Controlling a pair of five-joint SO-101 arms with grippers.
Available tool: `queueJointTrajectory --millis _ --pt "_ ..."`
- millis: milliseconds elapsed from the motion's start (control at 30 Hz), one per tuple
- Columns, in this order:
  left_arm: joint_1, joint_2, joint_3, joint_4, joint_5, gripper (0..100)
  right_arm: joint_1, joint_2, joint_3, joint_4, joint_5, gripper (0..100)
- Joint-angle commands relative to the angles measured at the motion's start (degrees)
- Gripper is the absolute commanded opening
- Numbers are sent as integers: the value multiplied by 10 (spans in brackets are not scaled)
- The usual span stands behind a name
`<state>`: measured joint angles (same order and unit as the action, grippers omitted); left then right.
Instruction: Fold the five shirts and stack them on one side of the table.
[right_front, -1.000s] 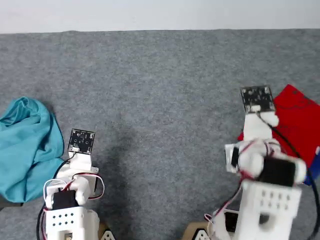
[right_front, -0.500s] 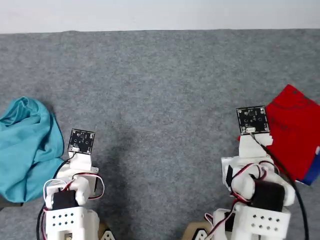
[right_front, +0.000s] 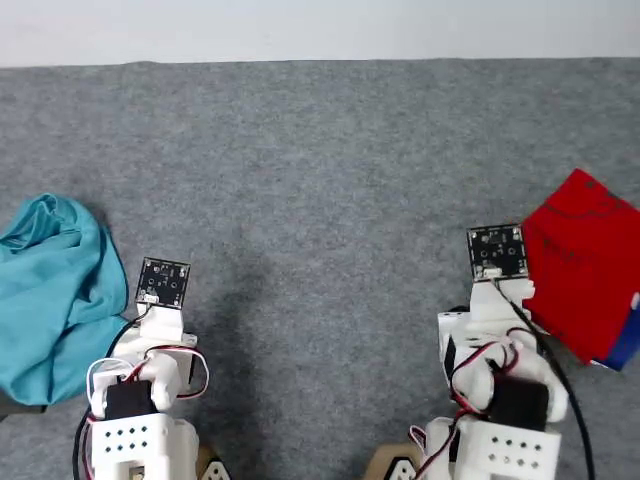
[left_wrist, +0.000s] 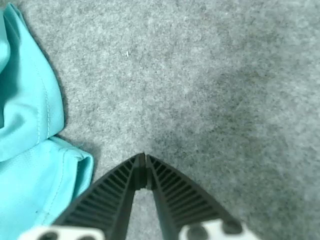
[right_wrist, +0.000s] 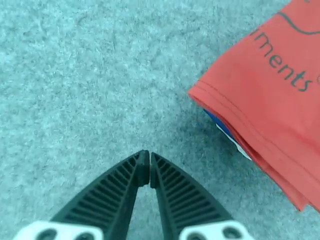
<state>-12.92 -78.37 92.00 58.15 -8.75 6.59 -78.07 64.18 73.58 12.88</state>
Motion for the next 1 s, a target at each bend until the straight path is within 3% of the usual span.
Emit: queueJointTrajectory --millis 0,233,533,733,967 --pt "4 -4 -2 -10 4 7 -1 -46 25 -25 -3 9" --pt "4 -4 -2 -10 3 7 -1 -142 77 -22 -3 9" --pt "1 -4 -17 -11 2 7 0 -162 94 -22 -5 9" --pt "-36 -1 -170 23 -45 30 1 -162 99 -22 -4 9" --pt "-55 1 -338 161 -76 94 2 -161 99 -22 -3 9"
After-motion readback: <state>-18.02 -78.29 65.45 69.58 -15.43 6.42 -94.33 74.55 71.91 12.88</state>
